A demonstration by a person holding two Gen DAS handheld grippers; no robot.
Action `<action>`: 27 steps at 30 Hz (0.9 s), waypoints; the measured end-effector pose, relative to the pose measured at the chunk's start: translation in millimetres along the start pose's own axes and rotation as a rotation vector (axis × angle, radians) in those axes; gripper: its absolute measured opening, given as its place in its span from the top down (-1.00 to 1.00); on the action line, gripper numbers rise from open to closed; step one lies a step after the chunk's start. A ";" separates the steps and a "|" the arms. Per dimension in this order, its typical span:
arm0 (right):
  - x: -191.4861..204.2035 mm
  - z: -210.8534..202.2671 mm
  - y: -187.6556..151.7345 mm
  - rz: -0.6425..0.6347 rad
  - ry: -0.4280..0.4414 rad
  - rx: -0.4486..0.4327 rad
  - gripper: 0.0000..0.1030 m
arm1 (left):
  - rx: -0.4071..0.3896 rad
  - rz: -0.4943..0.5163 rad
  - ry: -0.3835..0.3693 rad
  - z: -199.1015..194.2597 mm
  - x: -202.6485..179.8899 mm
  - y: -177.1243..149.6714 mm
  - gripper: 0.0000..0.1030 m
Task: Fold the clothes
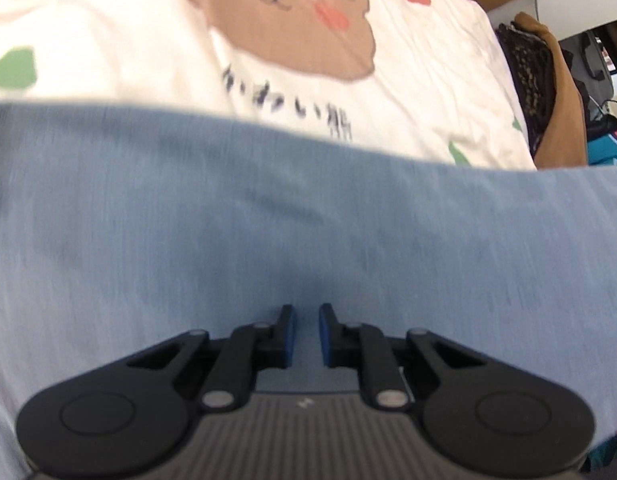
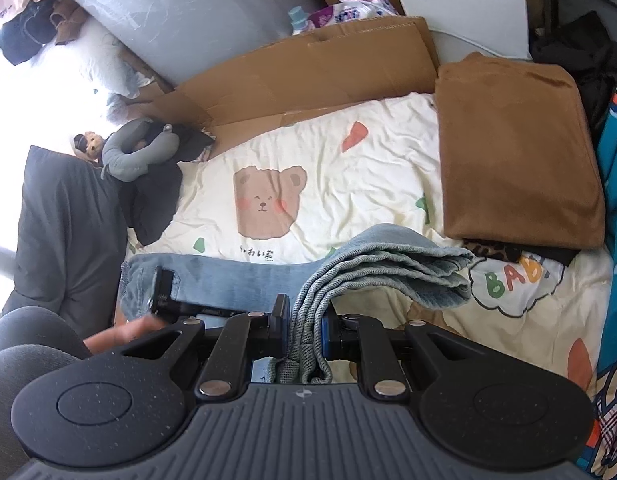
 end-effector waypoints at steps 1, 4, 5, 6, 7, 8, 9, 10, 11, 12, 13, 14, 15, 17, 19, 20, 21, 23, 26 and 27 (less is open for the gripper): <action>4.1 -1.9 2.4 -0.010 0.002 -0.003 0.72 | -0.007 0.001 0.004 0.8 -0.2 7.6 0.78; 20.5 -10.1 11.1 -0.050 0.009 -0.015 0.72 | -0.042 0.001 0.015 1.4 -0.7 29.5 0.78; 26.5 -12.9 14.2 -0.063 0.011 -0.020 0.72 | -0.053 -0.005 0.016 2.1 -0.1 35.6 0.78; 32.1 -15.4 17.3 -0.072 0.011 -0.026 0.72 | -0.064 -0.013 0.014 3.0 0.7 41.3 0.78; 37.9 -17.7 20.8 -0.079 0.014 -0.029 0.72 | -0.069 -0.023 0.015 5.3 2.0 46.0 0.78; 44.5 -20.0 24.2 -0.089 0.018 -0.032 0.72 | -0.071 -0.025 0.018 7.4 1.6 48.3 0.79; 51.2 -22.1 27.4 -0.104 0.020 -0.035 0.72 | -0.073 -0.022 0.021 9.2 0.4 49.7 0.85; 58.9 -24.1 30.6 -0.121 0.023 -0.038 0.72 | -0.075 -0.019 0.024 11.0 -0.7 51.2 0.85; 66.6 -26.1 33.8 -0.139 0.026 -0.040 0.72 | -0.074 -0.015 0.025 15.0 -3.1 55.6 0.84; 74.8 -27.8 37.0 -0.157 0.029 -0.042 0.72 | -0.070 -0.010 0.026 17.0 -3.7 57.4 0.84; 82.9 -29.5 40.2 -0.175 0.032 -0.044 0.72 | -0.067 -0.005 0.028 18.1 -3.4 57.7 0.84; 91.3 -31.0 43.5 -0.193 0.035 -0.046 0.72 | -0.068 -0.008 0.025 16.0 -4.0 57.5 0.84; 100.0 -32.1 46.7 -0.209 0.038 -0.049 0.72 | -0.071 -0.015 0.018 15.9 -4.2 56.9 0.82; 118.0 -33.6 54.7 -0.243 0.043 -0.058 0.72 | -0.076 -0.024 0.005 5.5 -4.6 48.7 0.82; 135.7 -33.7 64.5 -0.278 0.046 -0.067 0.72 | -0.087 -0.037 -0.006 -4.4 -0.2 37.2 0.82; 145.4 -33.8 69.3 -0.297 0.053 -0.070 0.72 | -0.093 -0.045 -0.011 -7.4 2.7 32.3 0.82; 155.5 -33.5 73.3 -0.316 0.060 -0.071 0.72 | -0.101 -0.059 -0.023 -8.8 3.6 27.0 0.82; 176.7 -33.3 80.2 -0.360 0.074 -0.069 0.72 | -0.110 -0.078 -0.044 -10.0 2.7 14.8 0.82; 210.8 -32.4 86.1 -0.433 0.091 -0.062 0.72 | -0.095 -0.075 -0.060 -10.6 -2.6 -7.9 0.82; 222.8 -32.6 87.2 -0.458 0.096 -0.060 0.72 | -0.089 -0.077 -0.069 -11.1 -3.9 -16.6 0.82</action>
Point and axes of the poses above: each gripper's, at about its wrist camera, not at the fingertips, and z roughly the way its jaws point, x to its left, y to its top, the point moved 10 cm from there along z, roughly the way its jaws point, and after that the axes turned 14 degrees about -y, right-handed, at the moved point
